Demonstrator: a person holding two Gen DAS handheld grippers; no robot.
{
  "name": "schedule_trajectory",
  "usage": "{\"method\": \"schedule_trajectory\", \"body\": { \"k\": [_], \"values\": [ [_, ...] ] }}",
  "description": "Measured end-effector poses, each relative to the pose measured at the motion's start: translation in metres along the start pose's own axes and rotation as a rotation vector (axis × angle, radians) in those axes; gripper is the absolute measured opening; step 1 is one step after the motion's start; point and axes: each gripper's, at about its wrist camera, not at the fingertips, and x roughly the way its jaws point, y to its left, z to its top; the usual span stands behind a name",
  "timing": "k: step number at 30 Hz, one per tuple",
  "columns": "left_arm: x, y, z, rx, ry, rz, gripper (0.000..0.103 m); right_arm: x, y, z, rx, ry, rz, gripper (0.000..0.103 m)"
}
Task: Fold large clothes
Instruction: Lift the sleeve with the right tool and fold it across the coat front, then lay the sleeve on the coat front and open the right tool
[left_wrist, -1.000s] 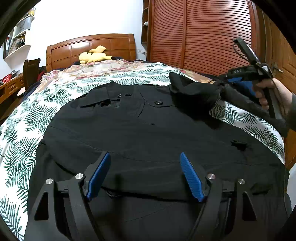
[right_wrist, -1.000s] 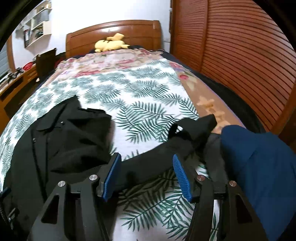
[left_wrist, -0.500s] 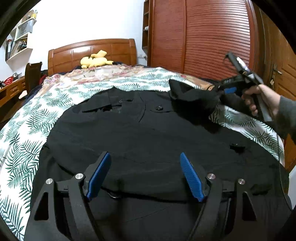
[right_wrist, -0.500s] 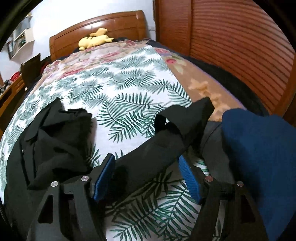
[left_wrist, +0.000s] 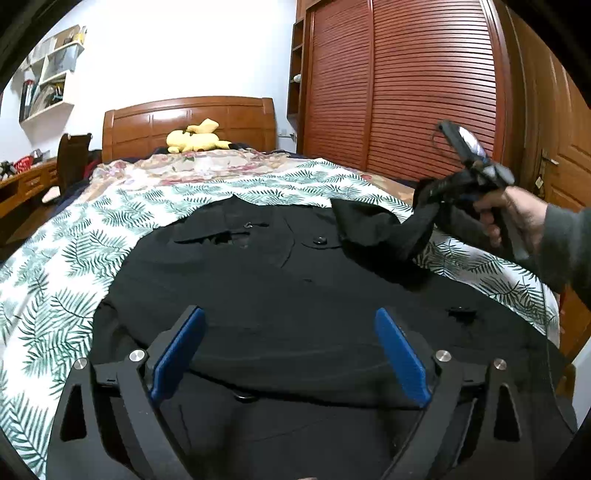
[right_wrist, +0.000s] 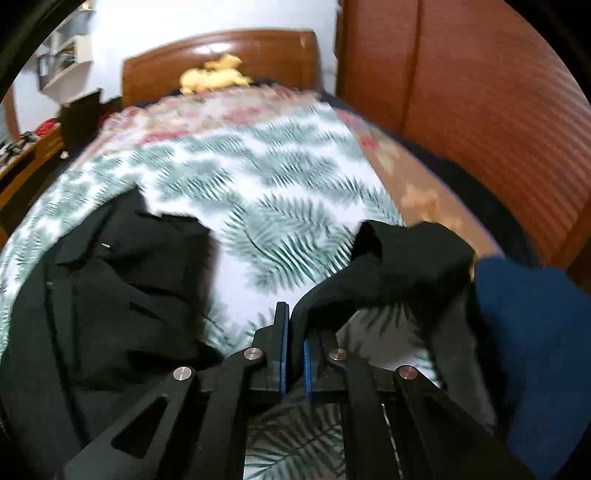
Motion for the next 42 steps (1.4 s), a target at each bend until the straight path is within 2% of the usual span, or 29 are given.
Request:
{"method": "schedule_trajectory", "body": {
  "k": [6, 13, 16, 19, 25, 31, 35, 37, 40, 42],
  "values": [
    [-0.006, 0.006, 0.003, -0.002, -0.003, 0.018, 0.094, -0.063, 0.055, 0.007, -0.129, -0.103, 0.094, 0.006],
    [-0.016, 0.024, 0.004, -0.040, -0.010, 0.026, 0.094, -0.132, 0.124, -0.010, -0.247, -0.225, 0.295, 0.006],
    [-0.023, 0.032, 0.003, -0.044, -0.015, 0.039, 0.094, -0.147, 0.140, -0.030, -0.266, -0.233, 0.364, 0.006],
    [-0.031, 0.042, 0.002, -0.048, -0.019, 0.053, 0.094, -0.153, 0.150, -0.054, -0.296, -0.193, 0.417, 0.006],
    [-0.039, 0.056, 0.000, -0.058, -0.015, 0.078, 0.094, -0.133, 0.151, -0.074, -0.327, -0.109, 0.415, 0.006],
    [-0.041, 0.067, -0.001, -0.066, -0.007, 0.087, 0.094, -0.115, 0.157, -0.063, -0.290, -0.072, 0.376, 0.006],
    [-0.039, 0.071, -0.002, -0.072, 0.003, 0.082, 0.094, -0.111, 0.161, -0.078, -0.251, -0.066, 0.338, 0.006],
    [-0.040, 0.072, -0.003, -0.069, 0.005, 0.081, 0.094, -0.111, 0.156, -0.088, -0.231, -0.056, 0.321, 0.011],
    [-0.039, 0.070, -0.004, -0.064, 0.009, 0.076, 0.094, -0.112, 0.150, -0.102, -0.212, -0.050, 0.278, 0.028],
    [-0.038, 0.068, -0.005, -0.062, 0.012, 0.073, 0.094, -0.110, 0.147, -0.112, -0.204, -0.045, 0.268, 0.045]
  ]
}}
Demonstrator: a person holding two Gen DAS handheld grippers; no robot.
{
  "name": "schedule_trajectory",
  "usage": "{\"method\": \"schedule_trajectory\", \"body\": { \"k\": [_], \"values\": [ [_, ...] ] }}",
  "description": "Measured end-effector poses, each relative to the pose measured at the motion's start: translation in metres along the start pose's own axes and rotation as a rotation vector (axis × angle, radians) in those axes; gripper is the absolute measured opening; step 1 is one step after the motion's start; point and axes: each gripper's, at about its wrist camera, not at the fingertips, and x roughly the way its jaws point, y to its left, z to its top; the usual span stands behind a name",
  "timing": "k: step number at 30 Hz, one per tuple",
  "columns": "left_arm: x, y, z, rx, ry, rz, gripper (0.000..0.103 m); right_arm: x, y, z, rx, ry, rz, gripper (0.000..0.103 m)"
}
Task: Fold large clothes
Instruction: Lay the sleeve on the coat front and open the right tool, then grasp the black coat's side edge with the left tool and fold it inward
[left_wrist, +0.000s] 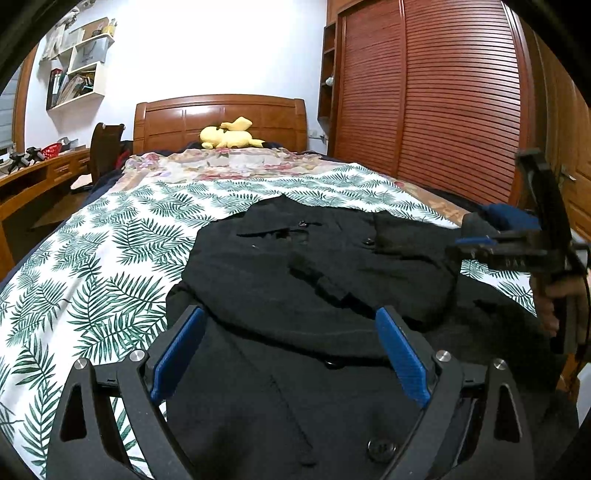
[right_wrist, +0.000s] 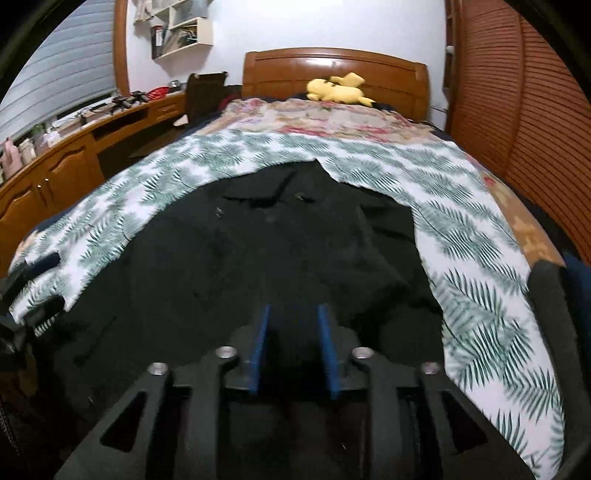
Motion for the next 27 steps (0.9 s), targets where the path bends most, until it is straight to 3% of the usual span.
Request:
{"method": "schedule_trajectory", "body": {
  "k": [7, 10, 15, 19, 23, 27],
  "values": [
    [0.008, -0.007, -0.003, 0.007, 0.028, -0.012, 0.093, 0.020, 0.002, -0.025, 0.017, 0.087, 0.001, 0.050],
    [0.013, -0.009, -0.005, 0.007, 0.052, -0.015, 0.085, 0.032, 0.009, -0.035, -0.002, 0.123, 0.002, 0.050],
    [0.022, -0.011, -0.004, -0.007, 0.102, -0.006, 0.065, 0.033, 0.010, -0.035, 0.034, 0.097, 0.037, 0.052],
    [0.034, -0.016, 0.007, -0.011, 0.131, 0.036, 0.059, 0.027, 0.013, -0.034, 0.027, 0.094, 0.043, 0.053],
    [0.053, -0.022, 0.023, -0.026, 0.172, 0.011, 0.052, 0.019, 0.015, -0.030, -0.010, 0.080, 0.042, 0.053],
    [0.075, -0.035, 0.043, 0.000, 0.213, 0.005, 0.051, 0.006, 0.013, -0.025, 0.006, 0.048, 0.076, 0.053]
  ]
}}
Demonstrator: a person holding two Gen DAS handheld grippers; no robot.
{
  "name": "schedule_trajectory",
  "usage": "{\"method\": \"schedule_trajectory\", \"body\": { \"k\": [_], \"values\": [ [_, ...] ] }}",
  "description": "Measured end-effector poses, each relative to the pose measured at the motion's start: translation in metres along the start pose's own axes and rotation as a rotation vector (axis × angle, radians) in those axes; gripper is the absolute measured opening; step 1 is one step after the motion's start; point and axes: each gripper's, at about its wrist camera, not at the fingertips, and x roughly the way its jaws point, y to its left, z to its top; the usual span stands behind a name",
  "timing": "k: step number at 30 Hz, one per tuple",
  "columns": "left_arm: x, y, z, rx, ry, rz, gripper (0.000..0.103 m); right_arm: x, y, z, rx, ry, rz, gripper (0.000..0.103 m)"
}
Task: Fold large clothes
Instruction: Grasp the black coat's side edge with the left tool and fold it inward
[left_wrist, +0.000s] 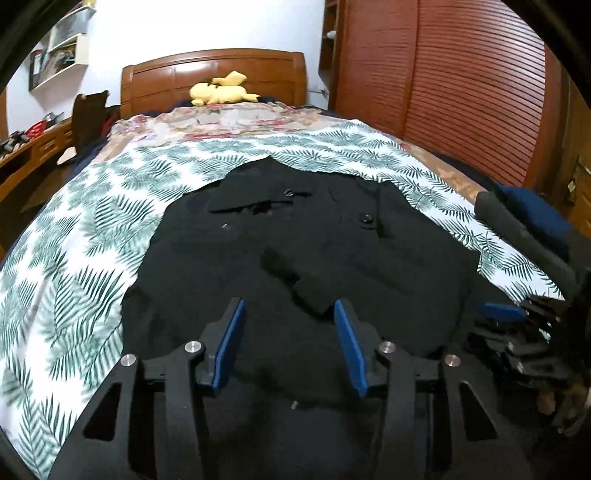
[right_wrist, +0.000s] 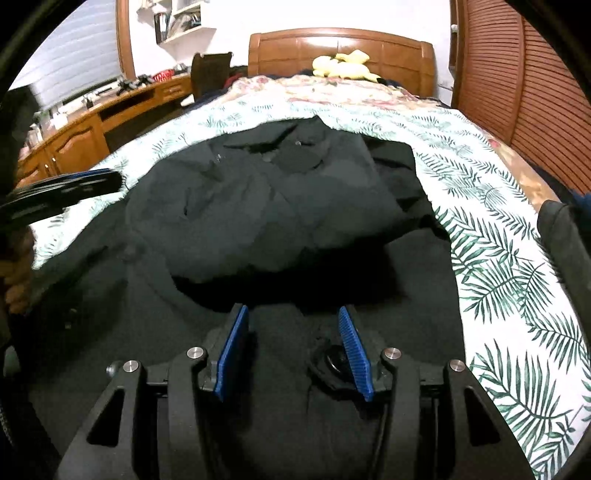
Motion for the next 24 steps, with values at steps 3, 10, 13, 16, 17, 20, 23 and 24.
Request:
{"method": "schedule_trajectory", "body": {
  "k": [3, 10, 13, 16, 17, 20, 23, 24],
  "values": [
    [0.014, -0.008, 0.018, 0.018, 0.016, 0.015, 0.051, -0.014, -0.003, -0.004, -0.005, -0.031, 0.008, 0.053],
    [0.069, -0.015, 0.044, 0.043, 0.102, 0.066, 0.051, -0.029, -0.010, -0.024, -0.001, -0.047, 0.028, 0.053],
    [0.089, -0.013, 0.048, 0.050, 0.138, 0.112, 0.051, -0.036, -0.025, -0.027, 0.022, -0.054, 0.033, 0.053],
    [0.103, -0.010, 0.052, 0.046, 0.165, 0.149, 0.051, -0.043, -0.030, -0.028, 0.029, -0.063, 0.020, 0.053],
    [0.107, -0.008, 0.052, 0.040, 0.177, 0.166, 0.051, -0.045, -0.029, -0.028, 0.027, -0.065, 0.017, 0.053],
    [0.116, -0.006, 0.049, 0.046, 0.211, 0.216, 0.051, -0.046, -0.028, -0.029, 0.015, -0.060, 0.012, 0.053],
    [0.124, -0.004, 0.044, 0.032, 0.240, 0.202, 0.051, -0.047, -0.027, -0.029, 0.012, -0.062, 0.013, 0.053],
    [0.125, -0.003, 0.042, 0.022, 0.245, 0.181, 0.048, -0.049, -0.026, -0.029, 0.012, -0.066, 0.015, 0.053]
  ]
}}
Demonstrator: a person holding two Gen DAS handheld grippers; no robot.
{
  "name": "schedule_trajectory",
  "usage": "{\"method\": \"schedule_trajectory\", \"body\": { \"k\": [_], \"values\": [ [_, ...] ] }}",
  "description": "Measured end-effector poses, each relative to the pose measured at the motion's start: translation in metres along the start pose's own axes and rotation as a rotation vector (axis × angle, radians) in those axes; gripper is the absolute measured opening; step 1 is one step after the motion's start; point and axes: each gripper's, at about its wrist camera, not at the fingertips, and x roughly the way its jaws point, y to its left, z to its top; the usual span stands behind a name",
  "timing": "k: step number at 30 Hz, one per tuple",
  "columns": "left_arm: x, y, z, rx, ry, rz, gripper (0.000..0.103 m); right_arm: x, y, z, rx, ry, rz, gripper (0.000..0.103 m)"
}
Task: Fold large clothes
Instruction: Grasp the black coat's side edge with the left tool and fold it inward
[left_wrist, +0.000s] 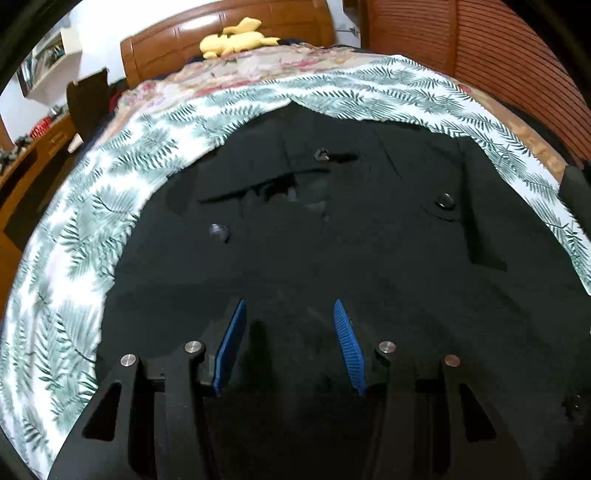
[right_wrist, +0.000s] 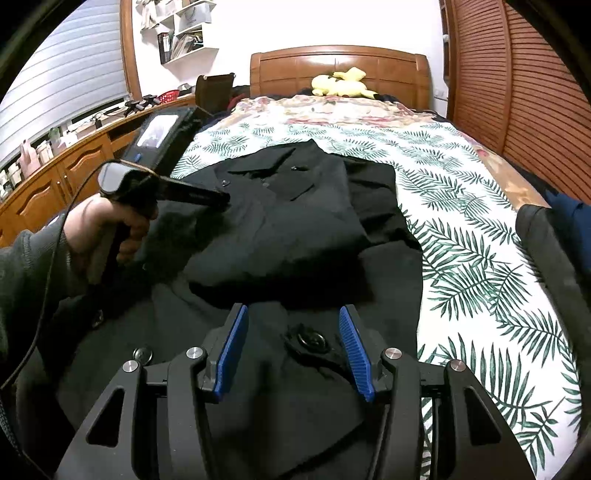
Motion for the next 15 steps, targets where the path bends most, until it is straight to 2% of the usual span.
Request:
{"method": "schedule_trajectory", "body": {
  "k": [1, 2, 4, 5, 9, 15],
  "values": [
    [0.001, 0.000, -0.002, -0.008, 0.006, -0.026, 0.039, -0.001, 0.000, 0.001, 0.000, -0.004, 0.000, 0.053],
    [0.004, 0.000, -0.003, -0.017, 0.024, -0.047, 0.020, -0.003, 0.001, 0.001, -0.001, -0.007, 0.000, 0.053],
    [0.001, -0.001, -0.005, -0.016, 0.025, -0.052, 0.011, -0.004, 0.002, 0.002, -0.004, -0.012, -0.002, 0.053],
    [-0.006, -0.004, -0.006, -0.002, -0.003, -0.042, 0.008, -0.005, 0.003, 0.003, -0.007, -0.013, -0.004, 0.053],
    [-0.049, -0.008, -0.007, 0.026, -0.115, -0.019, 0.007, -0.004, 0.003, 0.003, -0.017, -0.016, -0.017, 0.053],
    [-0.137, -0.005, -0.023, 0.079, -0.283, -0.009, 0.007, 0.004, -0.003, 0.003, -0.006, -0.013, -0.045, 0.053]
  ]
}}
